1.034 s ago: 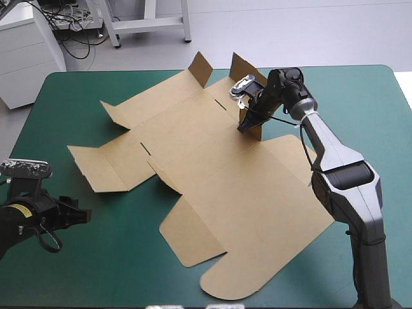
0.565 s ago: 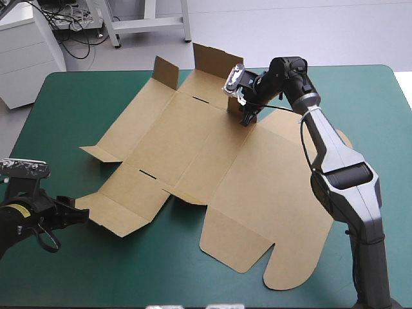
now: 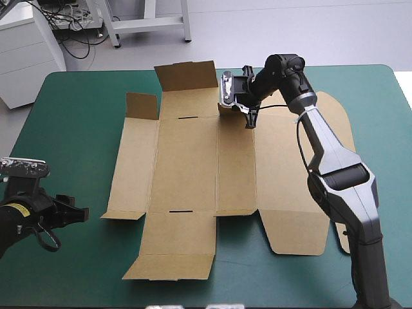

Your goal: Fold the box

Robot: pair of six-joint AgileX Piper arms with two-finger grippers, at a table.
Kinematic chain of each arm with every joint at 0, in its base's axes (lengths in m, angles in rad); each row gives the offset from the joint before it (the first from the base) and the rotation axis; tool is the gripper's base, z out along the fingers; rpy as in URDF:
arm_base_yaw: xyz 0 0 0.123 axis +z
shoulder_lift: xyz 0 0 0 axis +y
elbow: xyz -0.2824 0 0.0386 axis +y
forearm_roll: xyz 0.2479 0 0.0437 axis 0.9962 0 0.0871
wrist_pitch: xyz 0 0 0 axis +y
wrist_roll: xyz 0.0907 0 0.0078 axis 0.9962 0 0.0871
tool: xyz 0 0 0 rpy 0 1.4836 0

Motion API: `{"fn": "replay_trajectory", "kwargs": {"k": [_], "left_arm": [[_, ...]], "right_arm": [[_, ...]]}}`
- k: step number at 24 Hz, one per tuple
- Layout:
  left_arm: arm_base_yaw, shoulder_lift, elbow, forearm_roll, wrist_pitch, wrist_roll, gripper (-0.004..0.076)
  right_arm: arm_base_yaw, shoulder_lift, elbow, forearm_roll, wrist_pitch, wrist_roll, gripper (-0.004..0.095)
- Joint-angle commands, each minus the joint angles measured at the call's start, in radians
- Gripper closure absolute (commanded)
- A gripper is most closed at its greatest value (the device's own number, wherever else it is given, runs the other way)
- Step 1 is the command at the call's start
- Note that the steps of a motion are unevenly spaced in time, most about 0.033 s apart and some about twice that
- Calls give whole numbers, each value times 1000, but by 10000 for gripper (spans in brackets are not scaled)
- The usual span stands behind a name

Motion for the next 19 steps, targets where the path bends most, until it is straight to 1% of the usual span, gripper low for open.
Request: {"fn": "replay_trajectory", "kwargs": {"k": [1, 6, 13, 15, 19], "left_arm": [[-1, 7, -31, -7, -75, -2, 380], [-1, 9, -31, -7, -73, -2, 380], [-1, 9, -31, -7, -73, -2, 380], [-1, 9, -31, -7, -73, -2, 380], [-1, 9, -31, -7, -69, -2, 380]], "right_arm": [[-2, -46, -20, 46, 4, 53, 926], [4, -18, 47, 65, 2, 22, 926], [7, -15, 57, 75, 0, 40, 913], [7, -15, 57, 81, 2, 45, 857], [7, -15, 57, 75, 2, 58, 632]]}}
